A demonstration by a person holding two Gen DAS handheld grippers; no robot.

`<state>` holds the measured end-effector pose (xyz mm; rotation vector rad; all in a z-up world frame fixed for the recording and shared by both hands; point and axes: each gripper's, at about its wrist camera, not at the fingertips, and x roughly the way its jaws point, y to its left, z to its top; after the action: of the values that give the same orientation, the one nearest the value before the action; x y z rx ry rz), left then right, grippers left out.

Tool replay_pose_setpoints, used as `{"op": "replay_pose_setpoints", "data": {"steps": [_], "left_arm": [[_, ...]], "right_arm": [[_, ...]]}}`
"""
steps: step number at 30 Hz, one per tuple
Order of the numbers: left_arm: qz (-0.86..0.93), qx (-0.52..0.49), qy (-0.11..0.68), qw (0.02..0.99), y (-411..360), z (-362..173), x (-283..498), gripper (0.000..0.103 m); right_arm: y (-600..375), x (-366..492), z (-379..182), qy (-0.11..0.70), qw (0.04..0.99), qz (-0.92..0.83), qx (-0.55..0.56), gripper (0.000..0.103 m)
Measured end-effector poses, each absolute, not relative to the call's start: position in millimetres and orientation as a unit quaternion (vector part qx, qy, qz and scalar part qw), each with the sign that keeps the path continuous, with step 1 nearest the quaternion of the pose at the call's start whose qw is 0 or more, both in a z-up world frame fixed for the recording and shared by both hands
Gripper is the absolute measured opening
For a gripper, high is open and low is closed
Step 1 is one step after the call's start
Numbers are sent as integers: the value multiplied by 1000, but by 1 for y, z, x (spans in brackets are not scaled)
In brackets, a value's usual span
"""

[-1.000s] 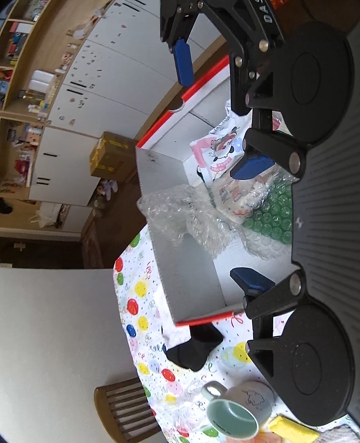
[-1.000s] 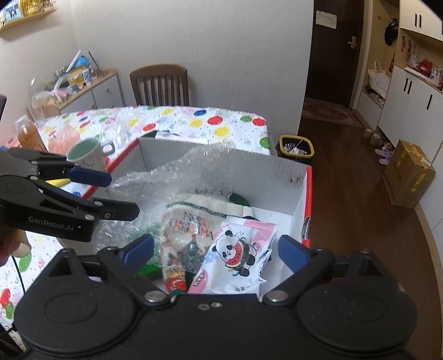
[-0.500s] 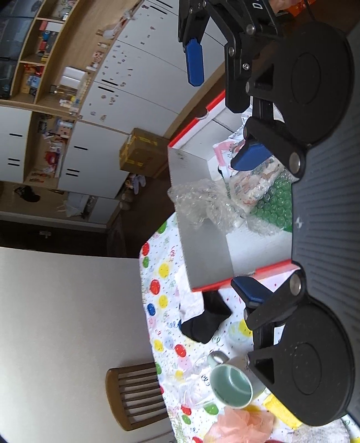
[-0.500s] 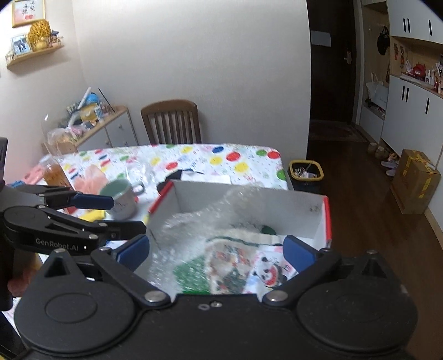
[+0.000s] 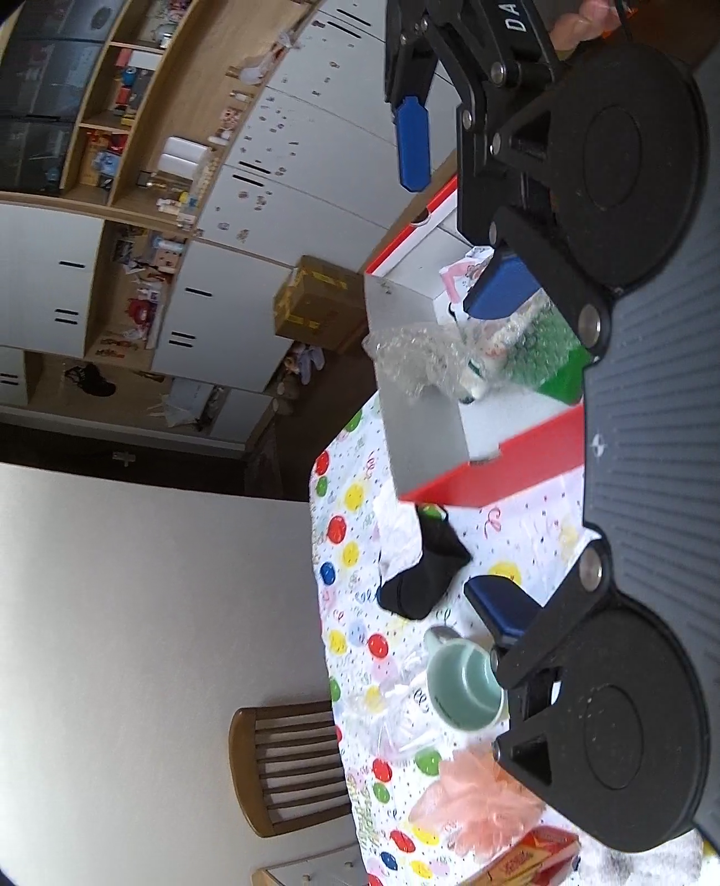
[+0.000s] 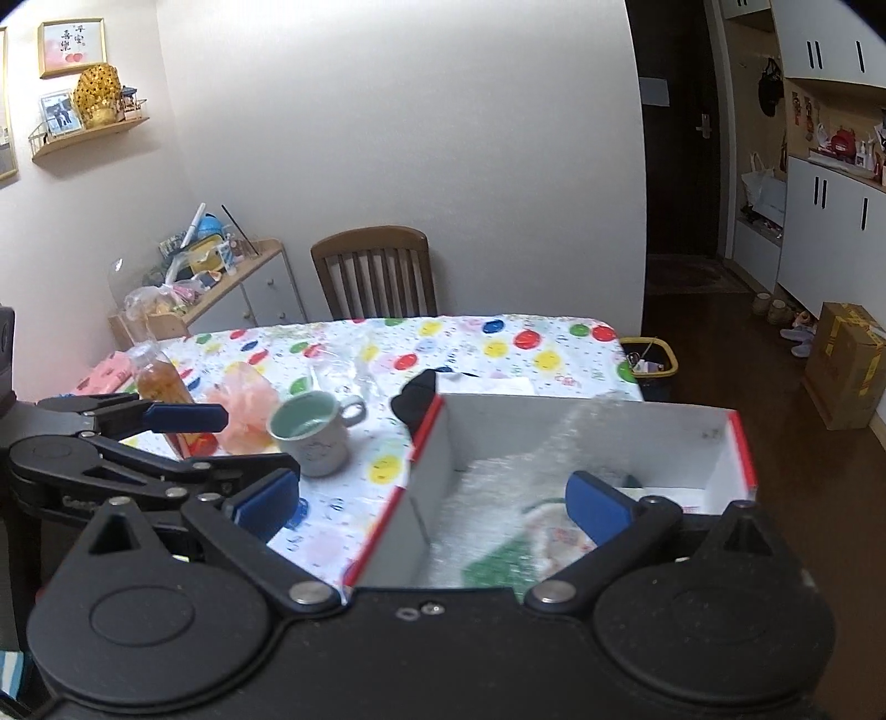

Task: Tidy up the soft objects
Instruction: 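Withdraw both open tools from the box toward the remaining table items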

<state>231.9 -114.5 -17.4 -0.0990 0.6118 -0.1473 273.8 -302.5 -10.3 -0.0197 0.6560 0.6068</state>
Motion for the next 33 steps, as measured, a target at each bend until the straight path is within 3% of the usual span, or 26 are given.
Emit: {"op": "replay_pose_setpoints", "data": {"steps": [14, 33], "left_arm": [[-38, -38, 285, 957, -29, -18, 196, 103], [56, -44, 298, 952, 91, -71, 159, 103]], "right_arm": [[-217, 251, -11, 324, 899, 296, -9, 103], [-89, 262, -61, 404, 871, 279, 8, 103]]}}
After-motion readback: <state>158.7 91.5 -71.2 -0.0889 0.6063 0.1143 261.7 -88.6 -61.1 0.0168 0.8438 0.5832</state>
